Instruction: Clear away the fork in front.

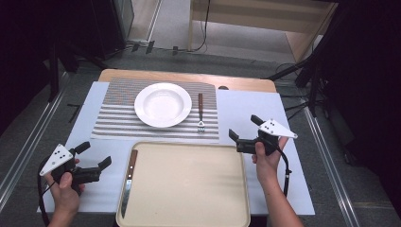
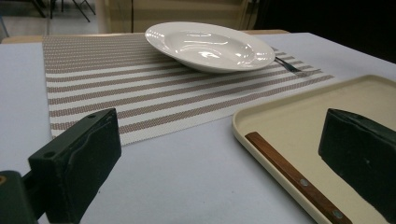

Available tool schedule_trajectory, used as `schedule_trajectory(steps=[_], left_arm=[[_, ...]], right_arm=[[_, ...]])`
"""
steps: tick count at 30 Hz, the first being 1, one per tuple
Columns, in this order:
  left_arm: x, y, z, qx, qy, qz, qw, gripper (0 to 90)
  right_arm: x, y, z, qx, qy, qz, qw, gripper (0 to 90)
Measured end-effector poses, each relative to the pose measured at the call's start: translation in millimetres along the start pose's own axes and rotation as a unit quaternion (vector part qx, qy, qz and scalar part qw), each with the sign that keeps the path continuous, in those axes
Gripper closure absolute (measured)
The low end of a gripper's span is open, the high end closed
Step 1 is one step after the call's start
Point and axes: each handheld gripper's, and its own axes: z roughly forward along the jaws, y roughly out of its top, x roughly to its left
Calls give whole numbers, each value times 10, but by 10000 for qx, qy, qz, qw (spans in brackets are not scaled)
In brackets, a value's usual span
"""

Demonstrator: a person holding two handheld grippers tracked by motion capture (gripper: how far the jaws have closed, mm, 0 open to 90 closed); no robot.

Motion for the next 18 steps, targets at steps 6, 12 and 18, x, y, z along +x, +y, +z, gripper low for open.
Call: schedule_trajectory(steps=[6, 12, 18], left_arm=[[-7, -2, 4, -2, -16, 5, 10000, 0], [-6, -3, 3, -15, -31, 8, 10000, 0], [-16, -4, 8, -3, -50, 37, 10000, 0]], right_arm=[[13, 104, 146, 57, 18, -52, 10000, 0], [18, 147, 251, 119, 37, -27, 9999, 0], [45, 219, 436, 236, 58, -81, 9997, 0]])
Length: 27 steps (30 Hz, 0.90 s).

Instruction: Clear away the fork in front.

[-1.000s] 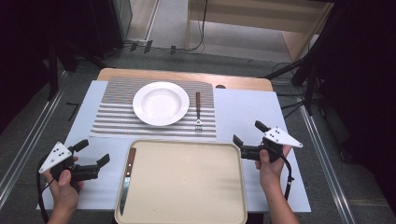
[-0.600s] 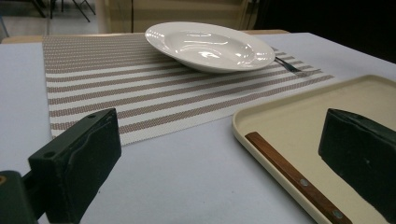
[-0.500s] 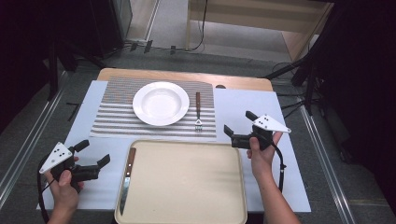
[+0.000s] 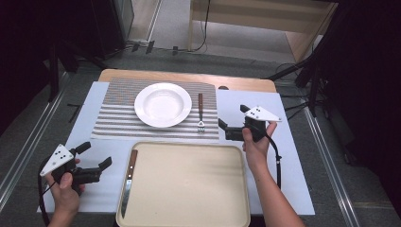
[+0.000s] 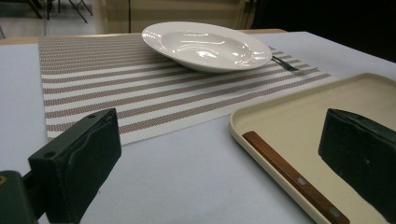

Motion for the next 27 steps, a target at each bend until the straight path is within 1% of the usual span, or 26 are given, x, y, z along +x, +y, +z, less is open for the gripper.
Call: schedule_trajectory(steps=[2, 6, 7, 8, 12, 15, 17, 18, 19, 20, 23, 25, 26, 27], left_arm=[[-3, 0, 0, 3, 1, 7, 10000, 0], [2, -1, -7, -22, -12, -3, 10000, 0], [2, -1, -7, -22, -12, -3, 10000, 0], [2, -1, -9, -28, -18, -3, 10000, 0], [1, 0, -15, -50, -48, 34, 10000, 0], [-3, 0, -20, -59, -66, 47, 9999, 0], [-10, 0, -23, -70, -23, 65, 10000, 0], [-10, 0, -23, -70, -23, 65, 10000, 0], [-9, -1, -22, -74, -40, 65, 9999, 0], [-9, -1, -22, -74, -40, 65, 9999, 0], [-5, -1, -23, -77, -71, 58, 9999, 0], [-5, -2, -22, -85, -78, 58, 9999, 0], [-5, -2, -21, -91, -88, 54, 9999, 0], [-5, -1, -24, -98, -105, 66, 9999, 0]], right_arm=[[0, 20, 46, 28, 41, 21, 10000, 0], [2, 64, 151, 87, 50, 63, 9999, 0], [2, 64, 151, 87, 50, 63, 9999, 0], [-2, 85, 213, 125, 64, 52, 9999, 0], [-9, 110, 323, 217, 7, 83, 9997, 0], [-18, 126, 400, 325, -24, 116, 9994, 0], [-33, 131, 459, 396, -18, 192, 9990, 0], [-33, 131, 459, 396, -18, 192, 9990, 0], [-57, 127, 523, 470, -1, 288, 9985, 0], [-62, 128, 545, 511, -12, 310, 9982, 0], [-70, 142, 643, 650, -13, 330, 9973, 0], [-71, 148, 665, 664, -15, 323, 9973, 0], [-69, 169, 730, 745, 31, 349, 9966, 0], [-60, 180, 761, 785, -2, 373, 9962, 0]])
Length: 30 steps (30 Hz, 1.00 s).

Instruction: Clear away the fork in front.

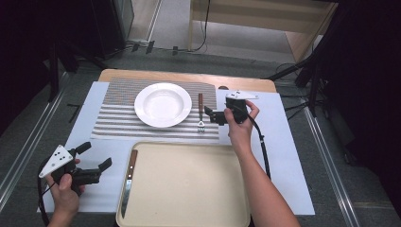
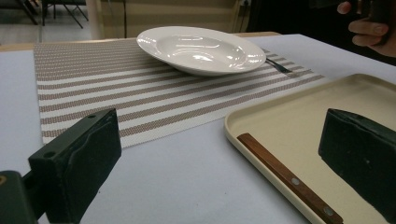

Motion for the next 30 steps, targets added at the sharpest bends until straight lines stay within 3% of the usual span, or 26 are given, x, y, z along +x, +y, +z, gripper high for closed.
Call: schedule_trajectory(steps=[13, 15, 18, 23, 25, 28, 30], left_arm=[[-5, -1, -8, -36, -33, 31, 10000, 0], [-8, 0, -6, -33, -33, 38, 10000, 0], [-9, 0, -3, -33, -37, 34, 10000, 0], [-9, 0, -1, -31, -38, 37, 10000, 0], [-9, 0, -1, -34, -37, 37, 10000, 0], [-9, 1, -5, -37, -22, 34, 10000, 0], [-5, 1, -9, -30, -34, 27, 10000, 0]], right_arm=[[24, 127, 312, 352, 104, 213, 9991, 0], [14, 131, 358, 355, -2, 391, 9986, 139], [-30, 135, 407, 463, -45, 639, 9969, 139], [-64, 133, 513, 811, -185, 717, 9940, 231], [-51, 130, 569, 1029, -368, 782, 9909, 263], [-16, 122, 610, 1072, -768, 597, 9895, 401], [-24, 122, 628, 1137, -673, 627, 9892, 412]])
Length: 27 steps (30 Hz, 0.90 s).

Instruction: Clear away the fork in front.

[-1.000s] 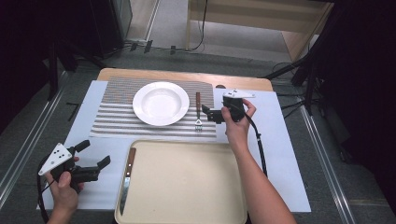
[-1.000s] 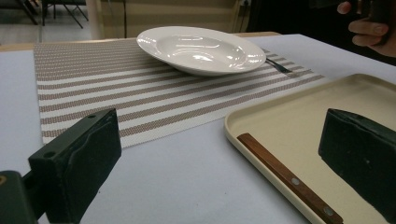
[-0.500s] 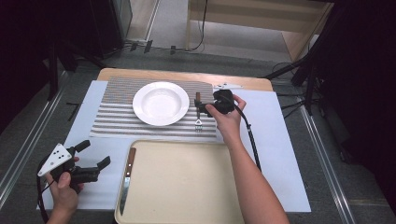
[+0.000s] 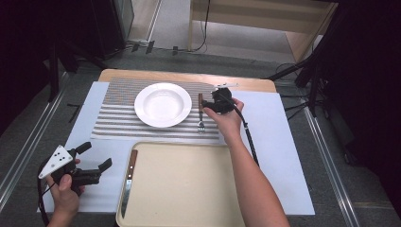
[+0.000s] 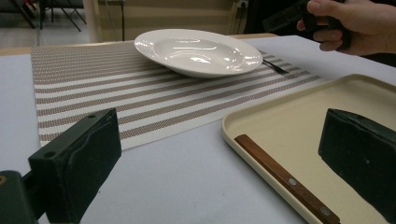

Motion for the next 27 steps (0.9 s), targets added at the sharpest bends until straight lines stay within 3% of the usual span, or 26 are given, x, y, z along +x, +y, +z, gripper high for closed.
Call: schedule_trajectory(steps=[1, 5, 11, 15, 18, 24, 27], left_arm=[[1, 0, -1, -1, 5, 2, 10000, 0], [-2, -1, 3, -7, 6, 8, 10000, 0], [-4, -1, 3, -3, 0, 9, 10000, 0], [-4, 0, 3, 4, -11, 30, 10000, 0], [-4, 0, 1, 6, -17, 34, 10000, 0], [-5, -1, -1, 0, -22, 34, 10000, 0], [-5, 0, 0, 2, -22, 36, 10000, 0]], right_arm=[[3, 9, 33, 117, 121, 27, 9999, 442], [36, 20, 102, 383, 197, -2, 9991, 487], [136, 26, 208, 668, -50, -92, 9977, 544], [162, 36, 255, 767, -38, 51, 9970, 583], [190, 47, 304, 978, -165, 168, 9949, 644], [194, 36, 353, 1110, -336, 335, 9927, 676], [183, 25, 381, 1153, -279, 398, 9921, 676]])
